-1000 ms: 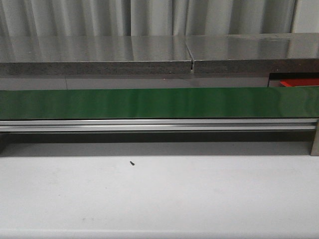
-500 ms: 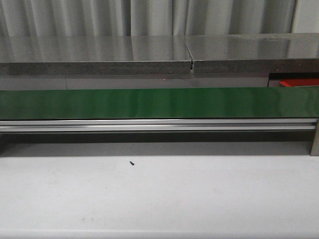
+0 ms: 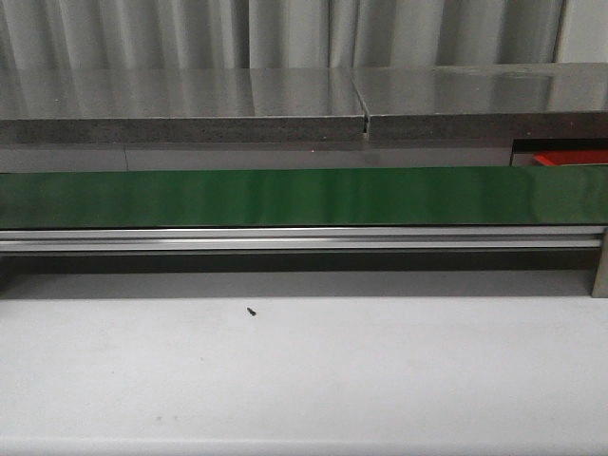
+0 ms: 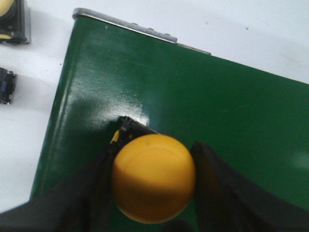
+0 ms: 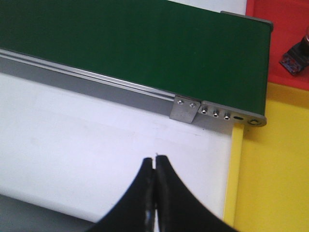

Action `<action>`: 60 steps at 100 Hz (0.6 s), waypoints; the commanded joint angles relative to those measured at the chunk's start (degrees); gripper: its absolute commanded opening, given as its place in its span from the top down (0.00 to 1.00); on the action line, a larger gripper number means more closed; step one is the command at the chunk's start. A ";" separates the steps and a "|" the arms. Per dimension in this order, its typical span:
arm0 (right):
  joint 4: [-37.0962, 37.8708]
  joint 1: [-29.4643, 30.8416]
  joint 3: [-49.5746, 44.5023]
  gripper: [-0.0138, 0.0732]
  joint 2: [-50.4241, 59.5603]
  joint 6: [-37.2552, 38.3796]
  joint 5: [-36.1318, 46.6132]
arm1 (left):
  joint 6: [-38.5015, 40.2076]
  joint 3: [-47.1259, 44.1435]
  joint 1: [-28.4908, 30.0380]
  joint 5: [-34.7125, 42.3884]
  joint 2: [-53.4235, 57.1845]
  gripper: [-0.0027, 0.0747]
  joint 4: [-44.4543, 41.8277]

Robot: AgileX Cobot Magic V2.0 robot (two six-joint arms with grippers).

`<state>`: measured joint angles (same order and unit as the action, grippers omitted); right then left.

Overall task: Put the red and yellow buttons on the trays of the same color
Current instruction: 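Grasp a yellow-capped button from the pile with the left gripper, then place the yellow button on the green belt and open the left gripper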

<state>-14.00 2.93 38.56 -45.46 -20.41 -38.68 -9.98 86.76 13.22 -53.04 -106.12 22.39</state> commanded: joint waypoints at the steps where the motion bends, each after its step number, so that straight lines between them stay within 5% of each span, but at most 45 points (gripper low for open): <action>1: -0.40 0.14 1.49 0.92 0.49 -0.17 3.16 | -0.93 1.97 -1.08 1.45 2.83 0.40 1.57; 18: -0.40 0.14 1.49 0.92 0.49 -0.17 3.16 | -0.93 2.45 -2.36 0.45 2.83 0.10 1.57; 60: -0.40 0.14 1.49 0.92 0.49 -0.17 3.16 | -0.47 8.12 2.49 -3.55 5.12 0.10 -3.01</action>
<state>-14.00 2.93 38.56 -45.46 -20.41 -38.68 -10.95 93.26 12.99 -56.28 -104.27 21.05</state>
